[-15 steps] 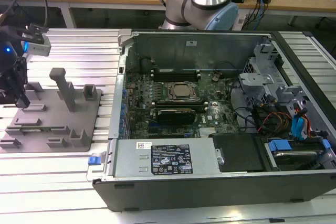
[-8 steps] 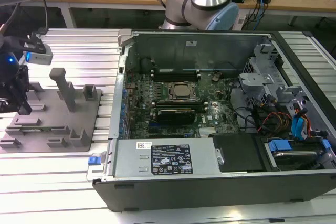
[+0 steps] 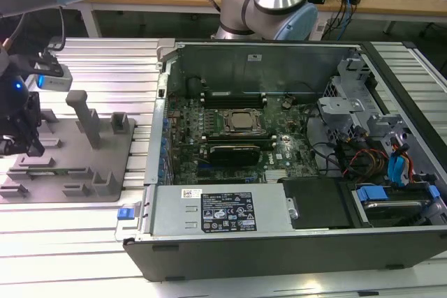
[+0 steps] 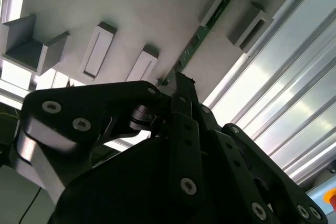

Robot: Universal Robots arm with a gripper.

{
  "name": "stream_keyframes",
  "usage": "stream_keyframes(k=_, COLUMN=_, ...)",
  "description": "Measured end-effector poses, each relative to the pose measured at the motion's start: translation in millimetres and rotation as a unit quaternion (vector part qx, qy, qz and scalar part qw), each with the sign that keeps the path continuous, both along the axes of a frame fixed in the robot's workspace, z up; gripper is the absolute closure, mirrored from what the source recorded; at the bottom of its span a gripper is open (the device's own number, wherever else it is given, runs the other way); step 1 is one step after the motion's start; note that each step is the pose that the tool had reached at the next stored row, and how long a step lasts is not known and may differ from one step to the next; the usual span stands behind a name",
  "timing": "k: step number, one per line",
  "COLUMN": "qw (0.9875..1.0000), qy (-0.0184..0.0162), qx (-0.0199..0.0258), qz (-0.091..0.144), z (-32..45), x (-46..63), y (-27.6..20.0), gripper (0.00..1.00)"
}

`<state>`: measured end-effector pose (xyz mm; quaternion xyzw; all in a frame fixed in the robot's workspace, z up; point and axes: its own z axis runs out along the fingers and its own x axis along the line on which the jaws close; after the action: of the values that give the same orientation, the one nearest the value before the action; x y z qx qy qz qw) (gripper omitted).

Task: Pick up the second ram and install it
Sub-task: 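Pick up the second ram and move it above second insertion slot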

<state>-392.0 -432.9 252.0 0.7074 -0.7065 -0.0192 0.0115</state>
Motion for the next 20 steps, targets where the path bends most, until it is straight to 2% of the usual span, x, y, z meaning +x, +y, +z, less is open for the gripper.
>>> stream_keyframes(k=6, qw=1.0, qy=-0.0002, qx=0.0006, qz=0.008, z=-6.1, x=-6.3, y=-0.3, gripper=0.92)
stream_keyframes(k=10, qw=0.9999, qy=-0.0002, qx=0.0006, qz=0.012, z=-15.0, x=-9.2, y=-0.7, gripper=0.92)
stream_keyframes(k=13, qw=0.9999, qy=-0.0002, qx=0.0006, qz=0.013, z=-18.9, x=-9.9, y=-0.9, gripper=0.92)
stream_keyframes(k=19, qw=0.9999, qy=-0.0002, qx=0.0007, qz=0.014, z=-20.0, x=-10.0, y=-0.9, gripper=0.92)
stream_keyframes(k=20, qw=0.9999, qy=-0.0002, qx=0.0007, qz=0.014, z=-20.0, x=-10.0, y=-0.9, gripper=0.85)
